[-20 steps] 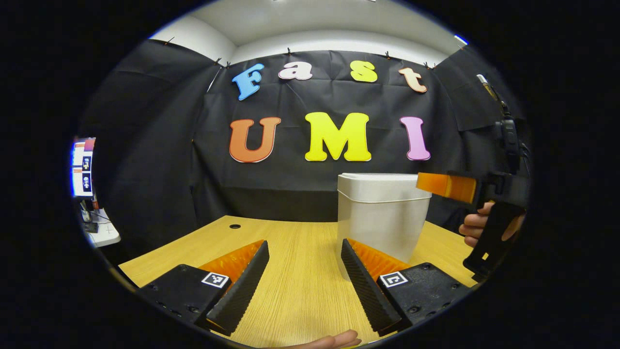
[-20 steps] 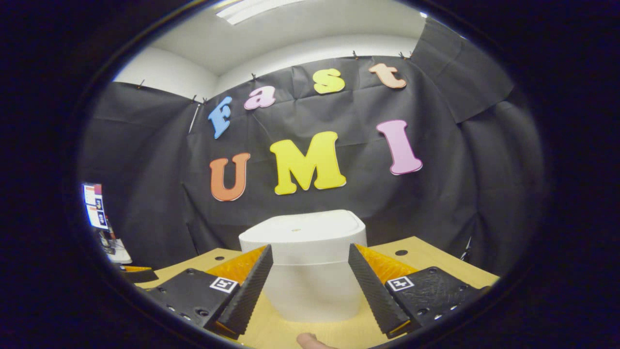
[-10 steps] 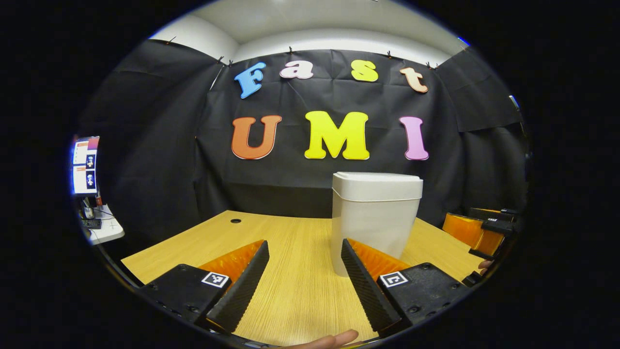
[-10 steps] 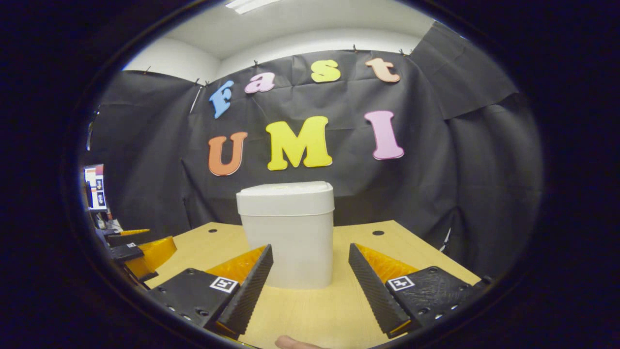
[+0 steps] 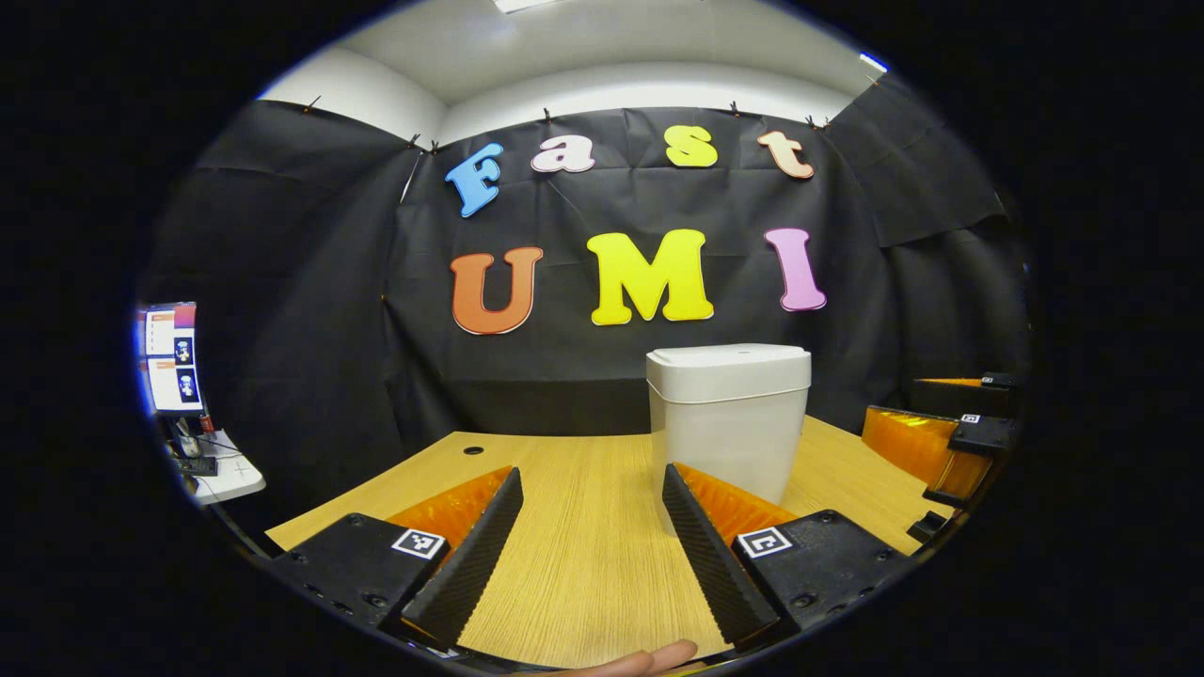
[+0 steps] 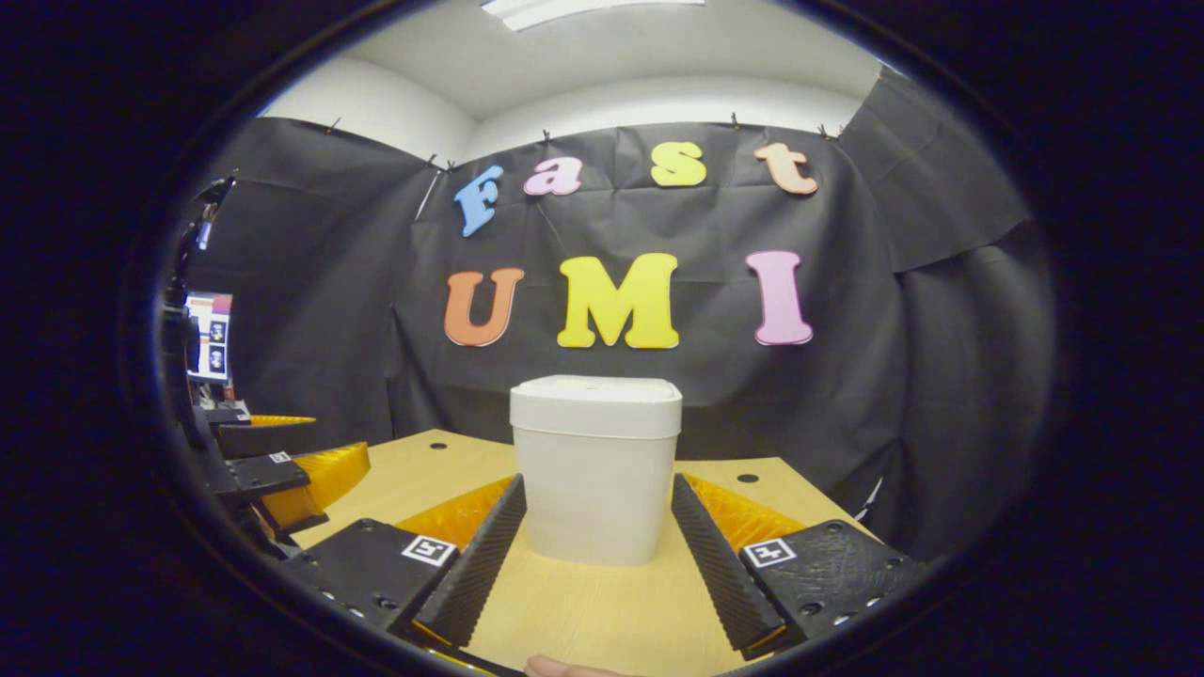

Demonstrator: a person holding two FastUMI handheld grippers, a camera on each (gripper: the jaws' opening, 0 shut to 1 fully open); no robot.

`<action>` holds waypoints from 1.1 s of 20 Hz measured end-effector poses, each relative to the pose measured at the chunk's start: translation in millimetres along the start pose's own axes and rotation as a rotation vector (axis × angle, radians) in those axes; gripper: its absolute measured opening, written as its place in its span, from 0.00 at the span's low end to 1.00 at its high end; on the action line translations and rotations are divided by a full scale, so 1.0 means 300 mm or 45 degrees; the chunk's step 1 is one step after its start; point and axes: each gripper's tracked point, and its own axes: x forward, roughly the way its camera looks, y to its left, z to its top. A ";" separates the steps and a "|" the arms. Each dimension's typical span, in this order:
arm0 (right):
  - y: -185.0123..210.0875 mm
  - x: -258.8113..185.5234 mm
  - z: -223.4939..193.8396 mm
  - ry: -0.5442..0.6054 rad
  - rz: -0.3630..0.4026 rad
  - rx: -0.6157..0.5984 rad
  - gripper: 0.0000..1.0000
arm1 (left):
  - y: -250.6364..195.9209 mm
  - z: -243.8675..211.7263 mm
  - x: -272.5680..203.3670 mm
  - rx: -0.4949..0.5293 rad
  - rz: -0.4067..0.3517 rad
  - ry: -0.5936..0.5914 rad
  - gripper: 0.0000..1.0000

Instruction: Press the lid of the desktop garbage bin to open it, pick up the crumpled paper on the desktop and throw it into the bin, then pick up the pop can on the desktop and drop it into the bin, and finally close the garbage bin lid.

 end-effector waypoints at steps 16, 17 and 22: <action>-0.027 -0.054 0.001 0.010 -0.022 -0.025 0.95 | -0.039 0.004 -0.045 0.036 -0.010 -0.012 0.98; -0.024 -0.059 -0.002 0.013 -0.021 -0.018 0.95 | -0.039 0.006 -0.049 0.035 -0.006 -0.012 0.98; -0.022 -0.072 0.008 -0.002 -0.015 -0.039 0.95 | -0.039 0.013 -0.068 0.039 -0.006 -0.025 0.98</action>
